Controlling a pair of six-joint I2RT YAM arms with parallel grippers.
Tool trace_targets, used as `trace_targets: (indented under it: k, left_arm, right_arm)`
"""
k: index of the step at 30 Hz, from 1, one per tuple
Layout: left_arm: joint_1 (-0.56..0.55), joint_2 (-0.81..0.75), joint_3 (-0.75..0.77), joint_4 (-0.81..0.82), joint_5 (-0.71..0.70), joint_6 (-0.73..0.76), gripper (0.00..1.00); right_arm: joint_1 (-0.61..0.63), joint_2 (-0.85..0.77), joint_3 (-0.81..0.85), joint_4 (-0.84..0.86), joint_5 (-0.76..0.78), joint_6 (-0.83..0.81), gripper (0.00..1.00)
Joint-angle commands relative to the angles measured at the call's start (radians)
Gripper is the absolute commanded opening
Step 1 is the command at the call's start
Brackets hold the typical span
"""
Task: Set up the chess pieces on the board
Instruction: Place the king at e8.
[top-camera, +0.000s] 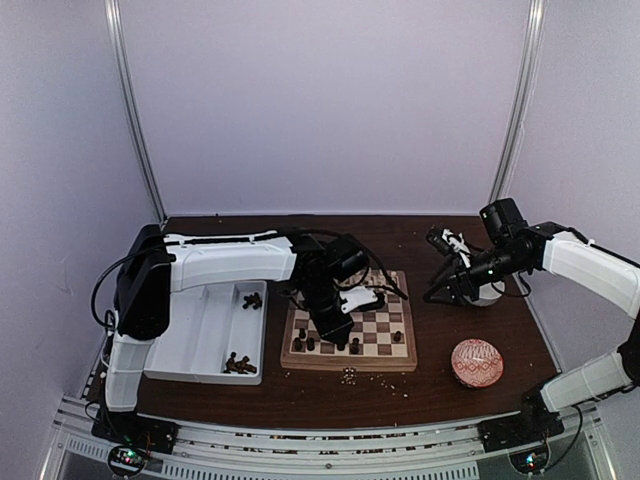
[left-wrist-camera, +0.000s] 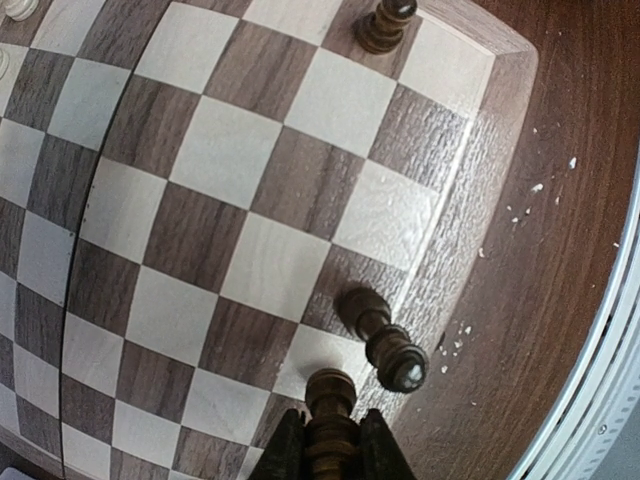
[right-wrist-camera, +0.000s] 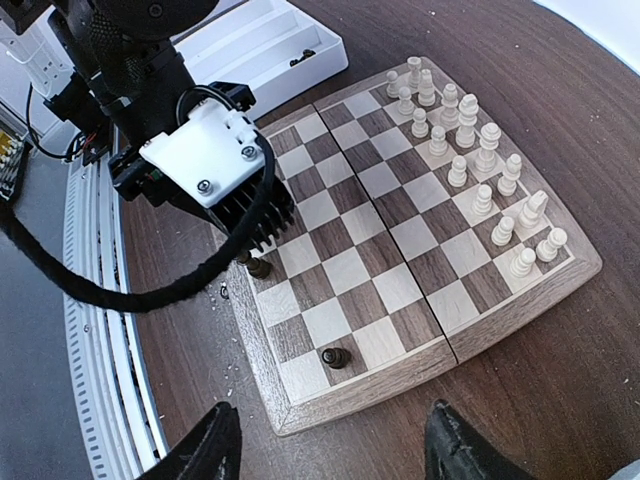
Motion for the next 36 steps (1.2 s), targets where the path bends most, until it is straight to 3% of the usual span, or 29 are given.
trace_targets:
  k: [1,16,25,36]
  left_arm:
    - [-0.007,0.023,0.025,0.017,0.011,0.016,0.08]
    - [-0.008,0.031,0.019,0.020,0.005,0.016,0.13]
    - [-0.018,0.026,0.021,0.020,-0.001,0.021,0.23]
    - [-0.020,-0.099,-0.005,-0.004,-0.094,0.023,0.30]
  right_arm:
    - [-0.004,0.004,0.027,-0.011,-0.017,-0.015,0.63]
    - [-0.005,0.011,0.033,-0.033,-0.039,-0.035,0.63]
    - [-0.004,0.012,0.038,-0.052,-0.056,-0.052,0.63]
    - [-0.004,0.009,0.038,-0.060,-0.073,-0.057,0.63]
